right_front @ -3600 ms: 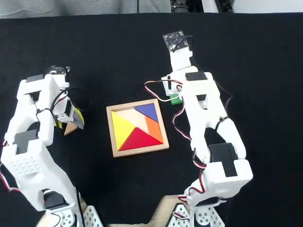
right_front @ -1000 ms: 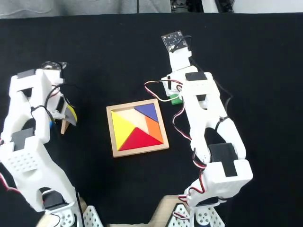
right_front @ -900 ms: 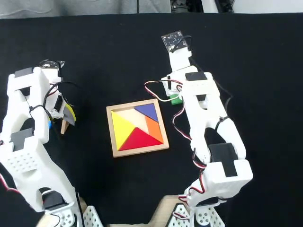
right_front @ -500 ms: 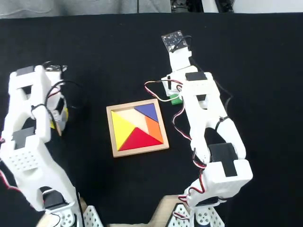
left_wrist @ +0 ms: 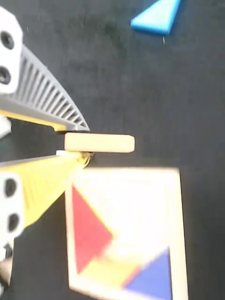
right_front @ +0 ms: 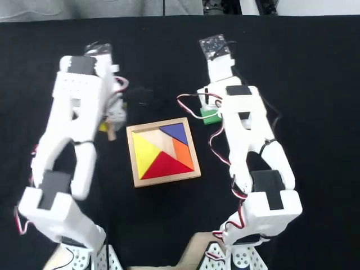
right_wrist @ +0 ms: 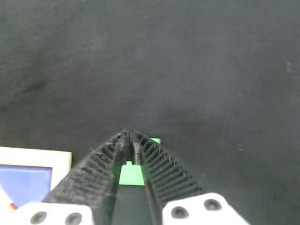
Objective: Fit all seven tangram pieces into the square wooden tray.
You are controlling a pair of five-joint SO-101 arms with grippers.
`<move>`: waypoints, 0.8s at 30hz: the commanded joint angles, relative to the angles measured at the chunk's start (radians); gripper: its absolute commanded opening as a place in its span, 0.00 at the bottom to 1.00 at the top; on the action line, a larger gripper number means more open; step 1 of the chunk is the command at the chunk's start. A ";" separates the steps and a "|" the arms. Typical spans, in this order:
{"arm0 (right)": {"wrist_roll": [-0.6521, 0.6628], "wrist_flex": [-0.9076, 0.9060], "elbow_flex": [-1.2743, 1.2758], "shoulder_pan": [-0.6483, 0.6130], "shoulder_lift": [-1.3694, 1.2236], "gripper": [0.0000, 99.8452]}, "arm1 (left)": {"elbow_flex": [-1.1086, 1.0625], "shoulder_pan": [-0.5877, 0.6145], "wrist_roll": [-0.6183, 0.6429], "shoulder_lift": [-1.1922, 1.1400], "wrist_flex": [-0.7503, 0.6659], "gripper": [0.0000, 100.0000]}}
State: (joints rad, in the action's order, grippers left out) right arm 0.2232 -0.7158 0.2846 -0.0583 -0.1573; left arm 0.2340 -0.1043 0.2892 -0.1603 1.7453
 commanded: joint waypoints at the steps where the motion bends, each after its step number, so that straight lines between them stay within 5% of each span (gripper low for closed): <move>1: 0.000 0.021 -0.018 0.035 0.010 0.01 | 0.056 -0.130 0.081 0.092 -0.018 0.07; 9: -0.002 0.048 -0.016 0.075 0.004 0.01 | -0.044 -0.260 0.462 0.002 -0.196 0.07; 17: -0.046 0.163 0.035 0.127 0.002 0.01 | -0.108 -0.271 0.603 -0.224 -0.446 0.07; 24: -0.043 0.201 0.058 0.120 0.002 0.01 | -0.119 -0.337 0.605 -0.267 -0.500 0.07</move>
State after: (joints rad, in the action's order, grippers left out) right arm 0.1895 -0.5363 0.3491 0.0568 -0.1573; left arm 0.1174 -0.4143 0.8846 -0.4365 1.2758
